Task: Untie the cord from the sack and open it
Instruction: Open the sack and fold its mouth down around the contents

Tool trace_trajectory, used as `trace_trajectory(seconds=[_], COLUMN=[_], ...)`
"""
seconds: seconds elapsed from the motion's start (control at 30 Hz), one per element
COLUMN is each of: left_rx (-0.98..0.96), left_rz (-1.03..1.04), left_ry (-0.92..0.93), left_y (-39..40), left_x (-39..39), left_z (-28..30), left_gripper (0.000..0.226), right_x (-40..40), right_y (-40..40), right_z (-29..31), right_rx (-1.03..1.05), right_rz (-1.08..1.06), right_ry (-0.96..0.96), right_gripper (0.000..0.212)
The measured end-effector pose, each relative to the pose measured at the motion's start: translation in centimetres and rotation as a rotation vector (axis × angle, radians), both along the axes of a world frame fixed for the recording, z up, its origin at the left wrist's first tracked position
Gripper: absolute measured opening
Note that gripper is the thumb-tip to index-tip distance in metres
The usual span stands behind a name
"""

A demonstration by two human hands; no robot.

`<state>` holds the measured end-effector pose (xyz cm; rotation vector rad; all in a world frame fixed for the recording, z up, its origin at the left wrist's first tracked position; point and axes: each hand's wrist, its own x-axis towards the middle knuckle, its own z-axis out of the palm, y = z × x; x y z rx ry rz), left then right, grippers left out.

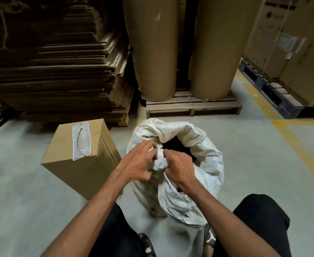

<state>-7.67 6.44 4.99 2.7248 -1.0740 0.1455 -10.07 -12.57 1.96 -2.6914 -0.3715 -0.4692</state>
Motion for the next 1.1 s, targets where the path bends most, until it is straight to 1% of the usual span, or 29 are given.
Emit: trace_trajectory(seconds=[0.03, 0.07, 0.13, 0.17, 0.2, 0.23, 0.3, 0.33, 0.37, 0.4, 0.47, 0.5, 0.53, 0.57, 0.6, 0.7, 0.77, 0.83, 0.9, 0.93, 1.0, 1.03, 1.07, 1.1], left_rx=[0.009, 0.01, 0.009, 0.023, 0.04, 0.057, 0.092, 0.096, 0.092, 0.072, -0.005, -0.041, -0.059, -0.06, -0.054, -0.017, -0.007, -0.021, -0.035, -0.032, 0.003, 0.049, 0.111, 0.169], left_rz=[-0.006, -0.004, 0.03, 0.055, 0.068, 0.075, 0.107, 0.122, 0.125, 0.121, 0.125, 0.14, 0.157, 0.173, 0.184, 0.186, 0.178, 0.164, 0.169, 0.191, 0.231, 0.229, 0.211, 0.19], left_ry=[-0.045, -0.034, 0.096, 0.16, 0.18, 0.149, 0.046, -0.004, -0.046, -0.092, -0.17, -0.204, -0.225, -0.235, -0.239, -0.238, -0.238, -0.236, -0.21, -0.165, 0.024, 0.12, 0.167, 0.18], left_y=[-0.4, -0.9, -1.4, -1.4, -1.3, -1.0, -0.4, -0.1, 0.2, 0.3, 0.4, 0.4, 0.5, 0.6, 0.9, 2.2, 3.6, 5.0, 6.0, 6.3, 6.3, 6.1, 5.6, 5.0], left_x=[-0.1, -0.1, 0.1, 0.2, 0.4, 0.7, 1.2, 1.4, 1.6, 1.8, 1.7, 1.7, 1.8, 1.8, 1.9, 2.1, 2.2, 2.0, 1.4, 1.0, 0.3, 0.0, -0.4, -0.8], left_z=[0.4, 0.8, 1.4, 1.7, 1.9, 2.1, 2.5, 2.5, 2.4, 2.3, 2.1, 2.1, 2.0, 2.0, 1.8, 1.6, 1.8, 1.8, 1.9, 1.9, 2.0, 2.2, 2.2, 2.1], left_gripper=[0.066, 0.077, 0.097, 0.099, 0.095, 0.086, 0.068, 0.061, 0.054, 0.044, 0.023, 0.017, 0.016, 0.016, 0.018, 0.019, 0.018, 0.021, 0.025, 0.028, 0.032, 0.032, 0.035, 0.047], right_x=[-0.1, -0.2, -0.3, -0.5, -0.6, -0.8, -1.0, -1.1, -1.4, -1.7, -2.6, -3.0, -3.4, -3.7, -3.8, -3.7, -3.5, -3.1, -2.5, -2.2, -2.1, -2.2, -2.3, -2.5], right_y=[0.5, 0.9, 1.3, 1.4, 1.3, 1.1, 0.3, -0.1, -0.5, -0.8, -0.7, -0.5, 0.0, 0.5, 1.0, 1.9, 1.5, 0.8, 0.1, -0.1, -0.4, -0.4, -0.4, -0.4], right_z=[-0.1, -0.1, 0.3, 0.7, 1.0, 1.3, 1.6, 1.7, 1.7, 1.6, 1.0, 0.5, -0.1, -0.9, -1.6, -2.7, -2.6, -2.0, -1.3, -1.0, -0.6, -0.4, -0.3, -0.3], right_rx=[-0.02, -0.02, 0.017, 0.038, 0.072, 0.138, 0.328, 0.404, 0.44, 0.423, 0.298, 0.27, 0.289, 0.335, 0.391, 0.523, 0.5, 0.452, 0.389, 0.332, 0.209, 0.183, 0.172, 0.151], right_rz=[0.025, 0.047, 0.08, 0.086, 0.09, 0.091, 0.097, 0.094, 0.082, 0.061, -0.004, -0.036, -0.063, -0.091, -0.12, -0.212, -0.176, -0.098, -0.064, -0.057, -0.03, -0.015, 0.002, 0.021], right_ry=[-0.033, -0.056, -0.06, -0.031, 0.007, 0.043, 0.118, 0.149, 0.183, 0.229, 0.333, 0.385, 0.43, 0.464, 0.479, 0.429, 0.344, 0.287, 0.27, 0.254, 0.208, 0.196, 0.186, 0.164], right_gripper=[0.028, 0.029, 0.03, 0.034, 0.039, 0.042, 0.051, 0.061, 0.076, 0.096, 0.137, 0.15, 0.155, 0.153, 0.141, 0.086, 0.064, 0.055, 0.049, 0.042, 0.028, 0.026, 0.027, 0.029])
